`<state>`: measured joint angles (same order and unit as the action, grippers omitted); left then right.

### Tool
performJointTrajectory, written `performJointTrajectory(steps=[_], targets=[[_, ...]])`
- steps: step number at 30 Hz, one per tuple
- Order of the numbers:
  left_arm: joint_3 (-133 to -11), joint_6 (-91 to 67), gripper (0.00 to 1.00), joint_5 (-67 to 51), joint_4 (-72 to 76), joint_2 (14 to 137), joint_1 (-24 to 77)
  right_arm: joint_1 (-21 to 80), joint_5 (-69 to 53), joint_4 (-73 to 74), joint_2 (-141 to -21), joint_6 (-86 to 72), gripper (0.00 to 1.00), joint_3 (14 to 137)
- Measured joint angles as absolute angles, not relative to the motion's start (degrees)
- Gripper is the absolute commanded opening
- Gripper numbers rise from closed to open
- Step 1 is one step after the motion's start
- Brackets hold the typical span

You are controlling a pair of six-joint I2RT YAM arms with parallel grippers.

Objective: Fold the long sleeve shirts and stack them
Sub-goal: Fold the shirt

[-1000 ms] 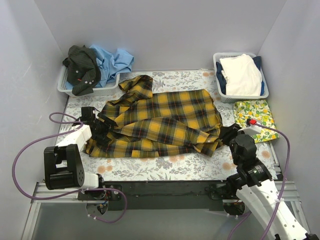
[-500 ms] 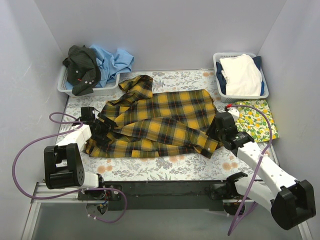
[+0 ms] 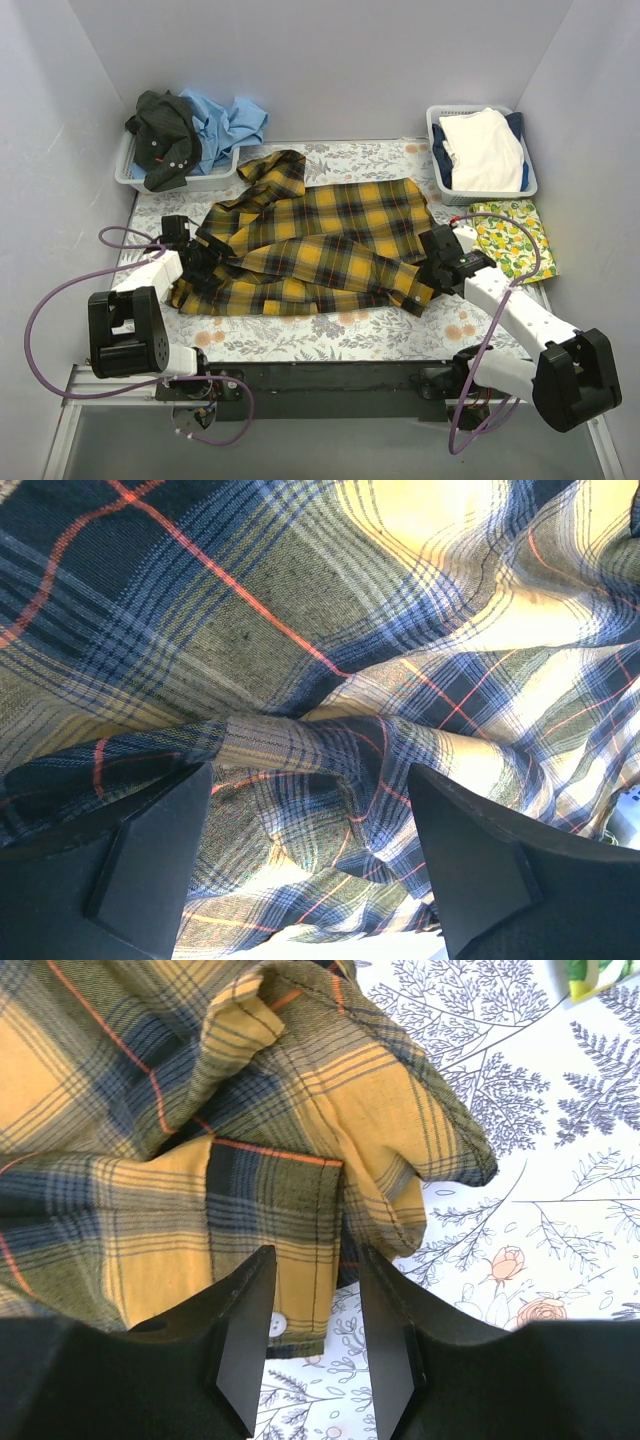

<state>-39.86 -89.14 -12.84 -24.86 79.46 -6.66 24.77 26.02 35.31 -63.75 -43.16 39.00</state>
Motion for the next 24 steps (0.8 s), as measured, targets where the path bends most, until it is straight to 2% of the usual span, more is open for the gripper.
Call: performJointTrajectory(steps=[7,9,13,17,19,24], targets=[[-39.79,-88.86,0.79,-12.93,-24.88,79.46,-7.01,24.77,26.98,33.21,-65.56,-42.89,0.47,36.32],[-39.79,-88.86,0.79,-12.95,-24.88,79.46,-7.05,24.77,26.81,31.73,-65.84,-42.3,0.44,34.98],[-39.79,-88.73,0.79,-13.02,-24.93,79.46,-7.07,24.77,26.33,28.64,-66.59,-40.77,0.29,33.65],[-39.79,-88.64,0.79,-13.1,-25.04,79.46,-7.18,24.77,25.52,26.11,-66.87,-39.72,0.08,33.54],[-39.79,-88.51,0.79,-13.13,-25.06,79.46,-7.25,24.77,25.17,25.02,-66.87,-39.38,0.01,33.52],[-39.77,-88.36,0.79,-13.17,-25.1,79.44,-7.44,24.77,24.32,23.75,-66.72,-38.96,0.01,33.52]])
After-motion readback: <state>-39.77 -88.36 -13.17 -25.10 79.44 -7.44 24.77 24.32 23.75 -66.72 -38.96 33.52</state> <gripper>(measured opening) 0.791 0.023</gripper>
